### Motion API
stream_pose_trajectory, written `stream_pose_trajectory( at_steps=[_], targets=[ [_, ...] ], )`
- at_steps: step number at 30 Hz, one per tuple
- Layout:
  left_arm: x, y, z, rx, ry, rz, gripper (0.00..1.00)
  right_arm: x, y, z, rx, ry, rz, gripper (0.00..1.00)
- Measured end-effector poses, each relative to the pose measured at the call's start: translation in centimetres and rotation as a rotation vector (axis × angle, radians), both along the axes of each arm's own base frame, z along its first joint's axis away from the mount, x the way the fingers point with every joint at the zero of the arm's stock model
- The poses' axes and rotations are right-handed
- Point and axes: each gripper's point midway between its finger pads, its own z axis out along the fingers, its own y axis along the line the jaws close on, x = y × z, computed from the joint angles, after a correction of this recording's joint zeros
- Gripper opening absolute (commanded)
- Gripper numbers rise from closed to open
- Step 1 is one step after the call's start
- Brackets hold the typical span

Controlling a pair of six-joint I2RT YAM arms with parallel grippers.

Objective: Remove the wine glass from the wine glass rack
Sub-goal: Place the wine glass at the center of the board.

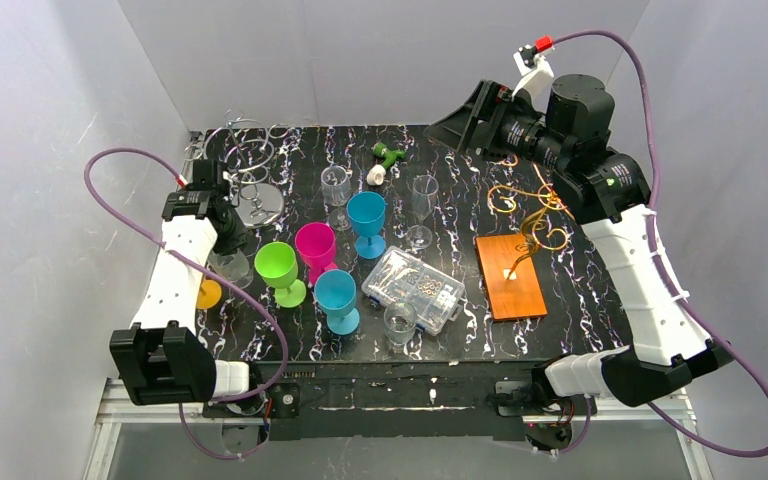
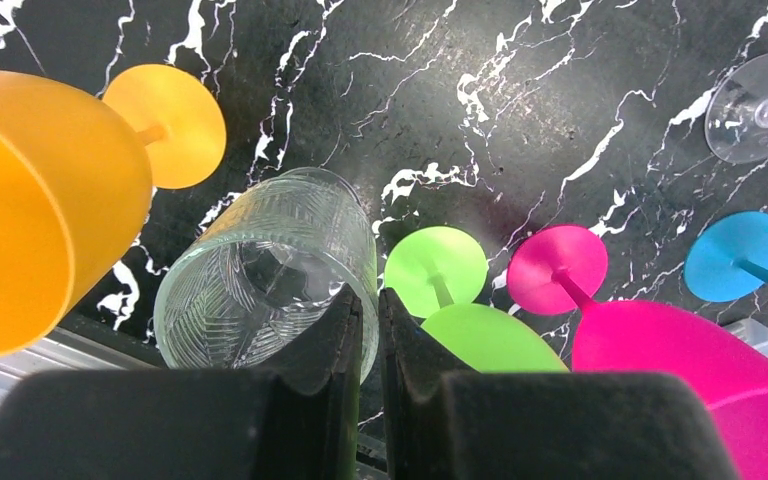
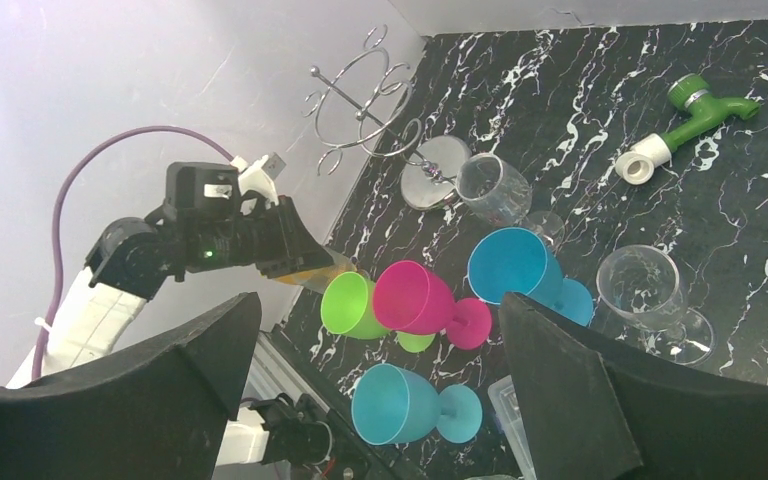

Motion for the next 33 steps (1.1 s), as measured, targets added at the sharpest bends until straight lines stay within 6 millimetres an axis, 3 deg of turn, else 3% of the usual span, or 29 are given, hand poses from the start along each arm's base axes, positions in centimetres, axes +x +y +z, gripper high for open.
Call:
stream_pose_trajectory(
  at_steps=[18, 33],
  targets=[
    [-0.2, 0.1, -4.6, -0.012, 0.022, 0.063, 0.00, -0.3, 0.0, -0.4, -0.001, 0.008, 0.007, 0.98],
    [-0.2, 0.3, -5.7, 0.001, 0.017, 0.077, 0.02, -0.4, -0.1, -0.6, 0.002, 0.015, 0.006, 0.98]
  ],
)
